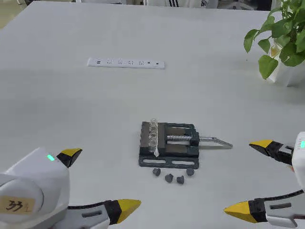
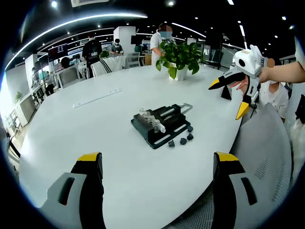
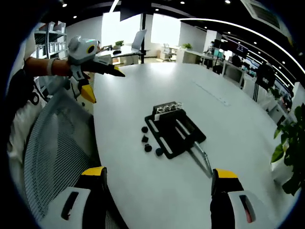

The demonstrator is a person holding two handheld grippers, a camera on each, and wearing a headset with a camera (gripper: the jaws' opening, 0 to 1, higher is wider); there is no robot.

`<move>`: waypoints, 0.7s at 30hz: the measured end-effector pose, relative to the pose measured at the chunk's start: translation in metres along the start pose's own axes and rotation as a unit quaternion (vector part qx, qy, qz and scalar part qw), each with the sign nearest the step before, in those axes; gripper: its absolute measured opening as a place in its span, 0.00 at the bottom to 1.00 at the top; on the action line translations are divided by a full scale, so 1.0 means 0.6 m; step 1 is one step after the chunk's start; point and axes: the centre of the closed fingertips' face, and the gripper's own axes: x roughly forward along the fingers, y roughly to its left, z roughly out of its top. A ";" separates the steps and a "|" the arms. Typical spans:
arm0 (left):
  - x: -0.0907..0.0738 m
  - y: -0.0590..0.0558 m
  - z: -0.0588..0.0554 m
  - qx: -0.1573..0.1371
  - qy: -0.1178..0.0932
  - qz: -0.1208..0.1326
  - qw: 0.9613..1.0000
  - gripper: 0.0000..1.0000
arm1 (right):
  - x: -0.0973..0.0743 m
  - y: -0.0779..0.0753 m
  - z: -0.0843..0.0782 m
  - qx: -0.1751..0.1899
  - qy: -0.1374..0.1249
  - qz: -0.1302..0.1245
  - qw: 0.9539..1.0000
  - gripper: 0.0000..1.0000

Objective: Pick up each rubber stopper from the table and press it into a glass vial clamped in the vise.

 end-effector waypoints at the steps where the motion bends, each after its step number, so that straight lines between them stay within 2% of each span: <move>1: 0.001 -0.001 0.000 0.002 0.000 -0.002 1.000 0.96 | 0.004 -0.005 0.000 -0.011 0.007 0.004 1.000 0.88; 3: 0.006 -0.003 0.001 0.005 0.001 -0.008 1.000 0.96 | 0.014 -0.008 0.006 -0.037 0.021 0.017 0.999 0.86; 5: 0.009 -0.004 0.000 0.006 0.000 -0.010 1.000 0.96 | 0.023 -0.006 0.007 -0.047 0.035 0.034 0.998 0.83; 8: 0.015 -0.002 0.000 0.007 -0.001 -0.013 1.000 0.96 | 0.046 -0.009 0.015 -0.089 0.055 0.057 0.993 0.79; 10: 0.017 -0.003 0.001 0.006 -0.001 -0.013 1.000 0.96 | 0.056 -0.011 0.019 -0.100 0.062 0.065 0.991 0.76; 14: 0.021 -0.007 -0.001 0.008 0.000 -0.016 1.000 0.96 | 0.076 -0.012 0.027 -0.136 0.079 0.085 0.984 0.72; 17: 0.024 -0.008 -0.003 0.008 0.001 -0.018 1.000 0.96 | 0.091 -0.014 0.030 -0.151 0.090 0.100 0.979 0.65; 18: 0.025 -0.010 -0.004 0.006 0.002 -0.019 1.000 0.96 | 0.096 -0.011 0.030 -0.159 0.094 0.112 0.976 0.61; 21: 0.028 -0.012 -0.006 0.008 0.004 -0.020 1.000 0.96 | 0.106 -0.011 0.028 -0.180 0.109 0.126 0.969 0.54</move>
